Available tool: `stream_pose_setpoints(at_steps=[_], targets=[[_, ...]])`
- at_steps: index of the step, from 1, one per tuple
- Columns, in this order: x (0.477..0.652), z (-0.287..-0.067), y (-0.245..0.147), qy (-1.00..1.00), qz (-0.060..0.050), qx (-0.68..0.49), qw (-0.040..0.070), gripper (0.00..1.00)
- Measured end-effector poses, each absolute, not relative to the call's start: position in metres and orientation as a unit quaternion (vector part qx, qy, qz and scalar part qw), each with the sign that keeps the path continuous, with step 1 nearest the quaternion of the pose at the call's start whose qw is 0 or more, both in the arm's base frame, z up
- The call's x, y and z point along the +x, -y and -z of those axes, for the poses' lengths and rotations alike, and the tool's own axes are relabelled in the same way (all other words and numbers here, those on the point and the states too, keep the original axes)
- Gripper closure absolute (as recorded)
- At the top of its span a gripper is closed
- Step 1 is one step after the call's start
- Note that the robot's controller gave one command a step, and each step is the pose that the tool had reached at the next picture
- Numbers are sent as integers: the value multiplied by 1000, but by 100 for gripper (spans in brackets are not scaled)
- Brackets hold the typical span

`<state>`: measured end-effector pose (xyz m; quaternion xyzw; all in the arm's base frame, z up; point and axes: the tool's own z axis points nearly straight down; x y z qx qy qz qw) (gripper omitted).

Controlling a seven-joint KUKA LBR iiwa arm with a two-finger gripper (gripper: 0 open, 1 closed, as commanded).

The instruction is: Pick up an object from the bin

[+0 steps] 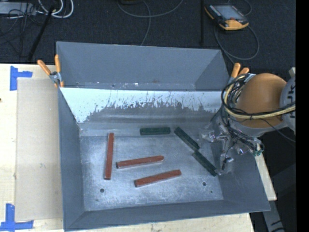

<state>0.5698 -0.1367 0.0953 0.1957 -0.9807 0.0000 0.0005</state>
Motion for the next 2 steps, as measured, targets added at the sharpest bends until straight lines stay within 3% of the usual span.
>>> stream_pose_setpoints(at_steps=[1, 2], targets=[[573, -71, 117, 964, -1, 264, -1, 0], [574, -75, 118, 964, -2, 265, -1, 100]])
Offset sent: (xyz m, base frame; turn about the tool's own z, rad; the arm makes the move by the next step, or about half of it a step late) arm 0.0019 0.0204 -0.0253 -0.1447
